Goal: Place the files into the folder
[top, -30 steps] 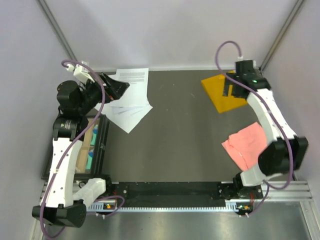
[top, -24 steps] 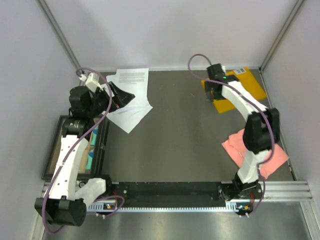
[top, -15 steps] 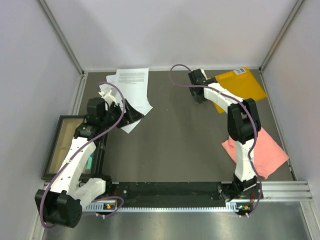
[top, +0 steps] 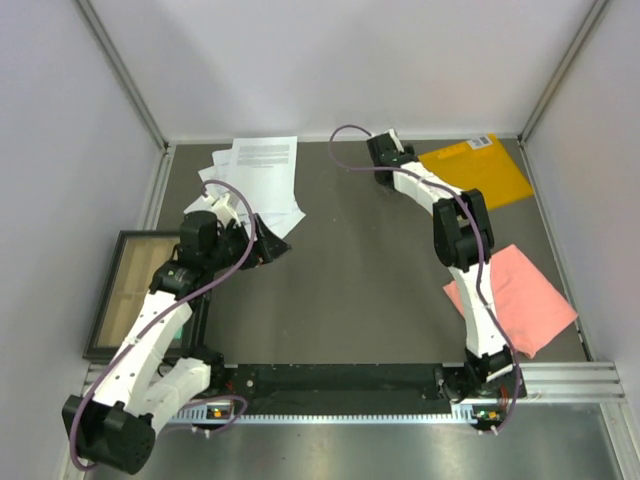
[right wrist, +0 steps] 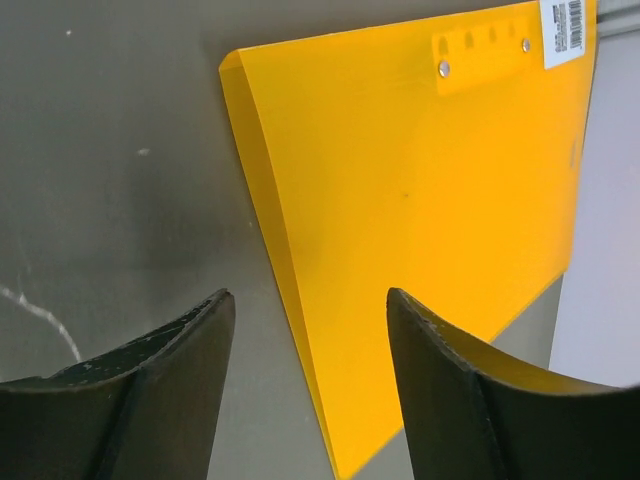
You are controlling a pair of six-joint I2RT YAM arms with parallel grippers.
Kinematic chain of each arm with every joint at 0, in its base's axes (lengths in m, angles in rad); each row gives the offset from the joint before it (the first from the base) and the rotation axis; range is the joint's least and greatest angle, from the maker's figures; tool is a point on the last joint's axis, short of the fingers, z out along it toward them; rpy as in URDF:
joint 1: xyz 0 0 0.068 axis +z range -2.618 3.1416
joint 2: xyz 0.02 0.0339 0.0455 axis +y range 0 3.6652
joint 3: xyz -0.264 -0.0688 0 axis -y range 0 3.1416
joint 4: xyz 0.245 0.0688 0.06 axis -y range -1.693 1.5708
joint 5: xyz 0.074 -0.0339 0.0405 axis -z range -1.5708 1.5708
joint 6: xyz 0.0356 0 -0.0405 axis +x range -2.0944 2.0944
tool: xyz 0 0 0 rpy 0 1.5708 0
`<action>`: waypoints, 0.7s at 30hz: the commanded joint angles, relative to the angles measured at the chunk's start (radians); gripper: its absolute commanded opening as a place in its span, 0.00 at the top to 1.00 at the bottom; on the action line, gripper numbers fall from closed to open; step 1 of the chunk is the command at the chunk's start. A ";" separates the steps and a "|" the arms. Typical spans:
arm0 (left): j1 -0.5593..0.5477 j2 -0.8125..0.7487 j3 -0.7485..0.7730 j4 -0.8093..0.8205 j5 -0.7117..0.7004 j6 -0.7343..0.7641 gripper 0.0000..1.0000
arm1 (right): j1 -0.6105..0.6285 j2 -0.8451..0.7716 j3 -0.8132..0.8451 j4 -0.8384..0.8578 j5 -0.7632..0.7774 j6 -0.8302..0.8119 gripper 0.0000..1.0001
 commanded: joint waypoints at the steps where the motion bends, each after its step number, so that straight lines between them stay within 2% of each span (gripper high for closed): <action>1: -0.002 -0.017 0.008 0.008 -0.023 0.012 0.16 | 0.002 0.059 0.079 0.077 0.089 -0.073 0.39; 4: -0.002 -0.005 0.007 0.017 -0.009 -0.003 0.16 | 0.000 0.082 0.088 0.108 0.125 -0.101 0.43; 6: -0.002 0.004 0.000 0.031 -0.006 -0.013 0.16 | 0.002 0.086 0.082 0.135 0.135 -0.116 0.50; 21: -0.002 0.030 0.005 0.046 0.020 -0.002 0.15 | -0.029 0.176 0.117 0.214 0.179 -0.202 0.49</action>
